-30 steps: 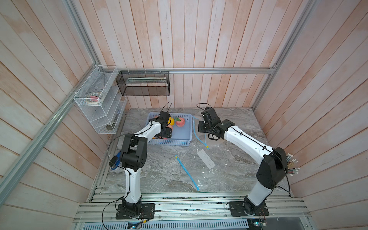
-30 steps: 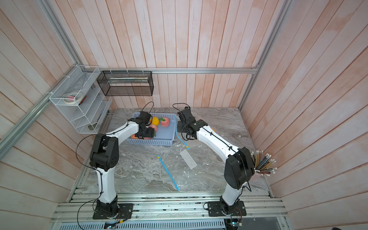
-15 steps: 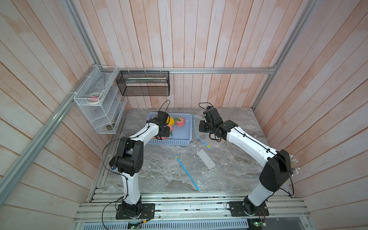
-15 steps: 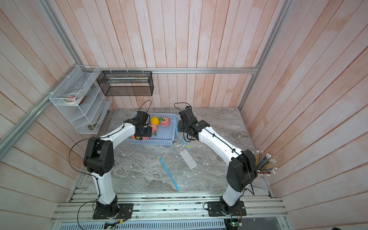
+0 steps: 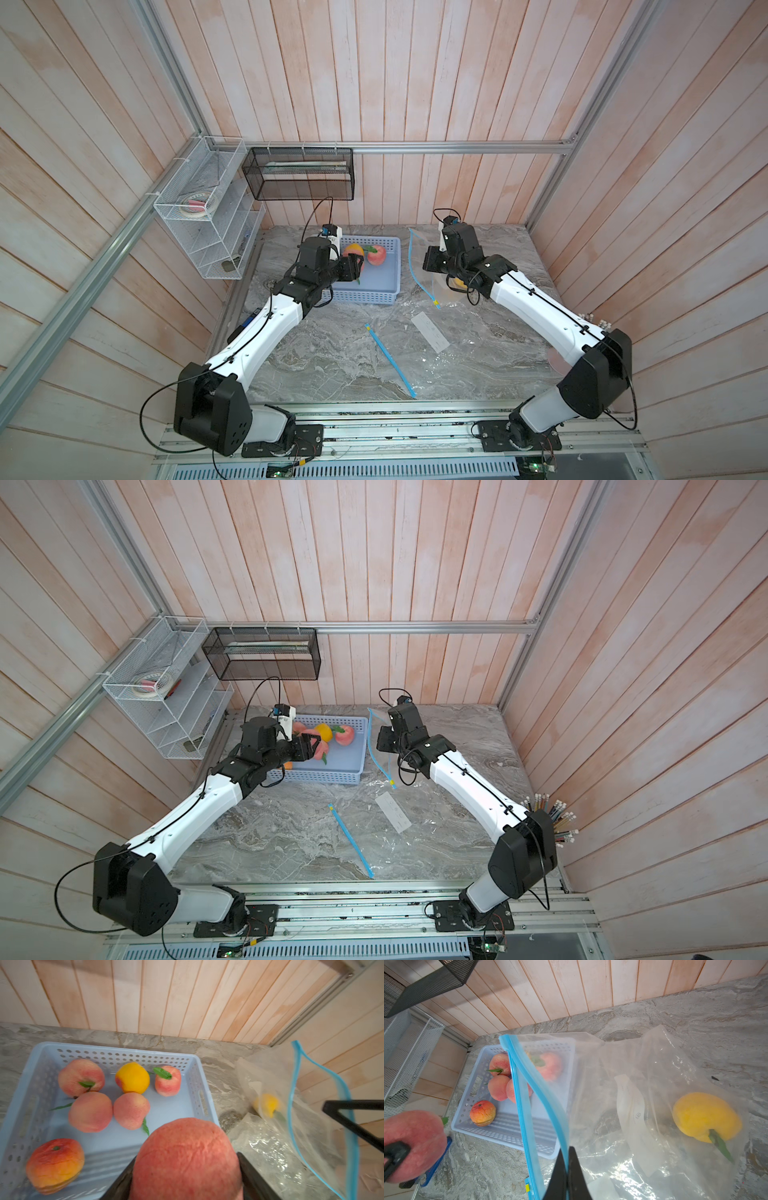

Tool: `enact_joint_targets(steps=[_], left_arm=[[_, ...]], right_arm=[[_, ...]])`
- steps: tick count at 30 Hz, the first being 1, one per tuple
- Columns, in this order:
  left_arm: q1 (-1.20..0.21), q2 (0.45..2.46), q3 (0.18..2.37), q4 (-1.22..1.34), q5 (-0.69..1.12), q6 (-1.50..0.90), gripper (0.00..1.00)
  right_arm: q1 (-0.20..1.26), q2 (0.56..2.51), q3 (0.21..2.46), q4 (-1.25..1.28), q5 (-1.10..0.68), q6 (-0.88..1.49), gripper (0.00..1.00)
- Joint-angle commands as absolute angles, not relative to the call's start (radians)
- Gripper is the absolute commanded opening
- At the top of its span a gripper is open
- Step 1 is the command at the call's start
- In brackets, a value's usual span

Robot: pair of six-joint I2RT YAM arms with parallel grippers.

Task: Place the peach in a zip-top bag and seal the zipper
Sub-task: Pick up the peach from the basket, then place the peach in the zipper food storage bag.

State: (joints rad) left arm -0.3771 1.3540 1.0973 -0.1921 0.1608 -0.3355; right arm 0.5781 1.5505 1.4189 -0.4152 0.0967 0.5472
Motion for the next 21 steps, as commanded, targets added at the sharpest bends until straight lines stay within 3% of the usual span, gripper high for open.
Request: enact_joint_targets(steps=[1,12,21], left_arm=[[-0.428,1.297,1.035,-0.01,0.233,-0.4,0.61],[-0.548,1.31,0.894,0.525,0.48,-0.651,0.61],[-0.58,1.508,1.017,0.604,0.546,-0.702,0.6]], right_arm=[[0.565,1.529,1.415,-0.399,0.067,0.547,0.0],[0.525,1.494,1.421,-0.394,-0.003,0.532,0.0],[0.512,1.469,1.391,-0.359,-0.088,0.537,0.0]])
